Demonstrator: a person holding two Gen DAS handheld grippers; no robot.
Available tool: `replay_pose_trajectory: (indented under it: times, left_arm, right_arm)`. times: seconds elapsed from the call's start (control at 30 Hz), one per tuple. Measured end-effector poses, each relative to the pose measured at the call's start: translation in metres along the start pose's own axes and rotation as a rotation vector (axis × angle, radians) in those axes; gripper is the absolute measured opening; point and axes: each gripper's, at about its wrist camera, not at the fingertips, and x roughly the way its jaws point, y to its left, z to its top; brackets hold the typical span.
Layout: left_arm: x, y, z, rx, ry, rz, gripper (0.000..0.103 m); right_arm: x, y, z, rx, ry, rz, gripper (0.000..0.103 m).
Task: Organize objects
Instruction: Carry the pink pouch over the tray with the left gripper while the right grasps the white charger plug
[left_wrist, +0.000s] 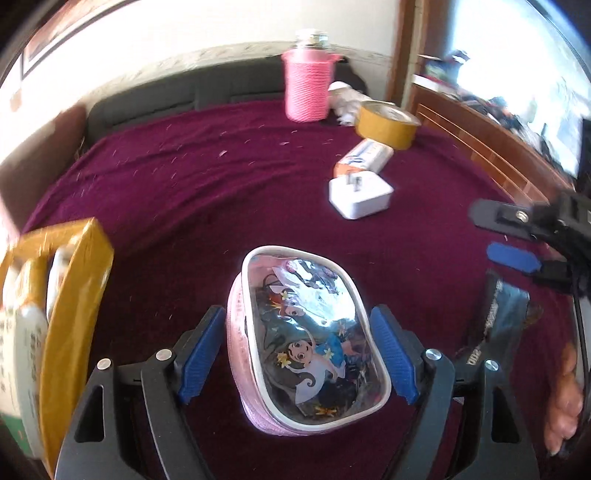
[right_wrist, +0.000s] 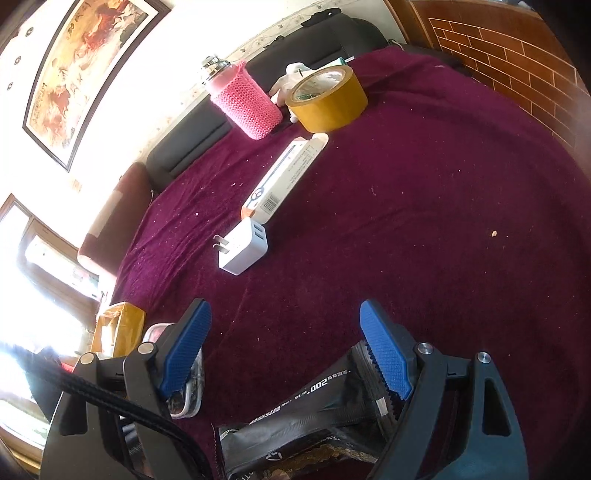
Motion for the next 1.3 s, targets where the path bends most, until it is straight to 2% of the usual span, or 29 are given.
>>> replay_pose_trajectory:
  times: [0.07,0.23,0.3,0.4,0.47,0.6,0.77,0.87,0.9,0.93,0.97,1.13,1.3]
  left_arm:
    - [-0.004,0.004,-0.004,-0.018,0.012,-0.06,0.071]
    - [-0.031,0.029,-0.012,-0.118,-0.008,-0.14,0.07]
    - [-0.043,0.039,-0.014,-0.155,-0.02,-0.166,0.07]
    - [-0.07,0.055,-0.018,-0.19,-0.057,-0.198,0.07]
    - [-0.087,0.063,-0.021,-0.191,-0.077,-0.202,0.07]
    - [-0.116,0.086,-0.033,-0.199,-0.094,-0.224,0.071]
    - [-0.148,0.128,-0.055,-0.215,-0.124,-0.166,0.071]
    - [-0.162,0.154,-0.07,-0.235,-0.142,-0.125,0.071]
    - [-0.166,0.161,-0.075,-0.243,-0.147,-0.116,0.071]
    - [-0.17,0.17,-0.08,-0.255,-0.152,-0.104,0.071]
    - [-0.175,0.18,-0.085,-0.271,-0.156,-0.085,0.071]
    - [-0.195,0.228,-0.106,-0.371,-0.181,0.009,0.071]
    - [-0.208,0.267,-0.128,-0.456,-0.188,0.101,0.071]
  right_arm:
    - [0.004,-0.001,-0.002,0.002,0.009,-0.013,0.083]
    - [0.008,0.001,0.0,-0.007,0.019,-0.072,0.083]
    - [0.008,0.005,0.007,0.008,0.031,-0.051,0.083]
    - [0.026,0.023,0.025,-0.002,0.115,-0.019,0.084]
    - [0.045,0.046,0.037,-0.092,0.139,-0.108,0.084]
    - [0.079,0.08,0.047,-0.213,0.193,-0.204,0.084]
    - [0.114,0.106,0.045,-0.364,0.23,-0.352,0.084]
    - [0.123,0.106,0.041,-0.391,0.232,-0.4,0.082]
    - [0.125,0.104,0.039,-0.384,0.232,-0.405,0.072]
    - [0.126,0.102,0.039,-0.374,0.237,-0.411,0.05]
    - [0.127,0.099,0.038,-0.362,0.251,-0.421,0.049]
    - [0.113,0.097,0.032,-0.342,0.231,-0.418,0.048]
    - [0.076,0.111,0.017,-0.335,0.21,-0.334,0.048]
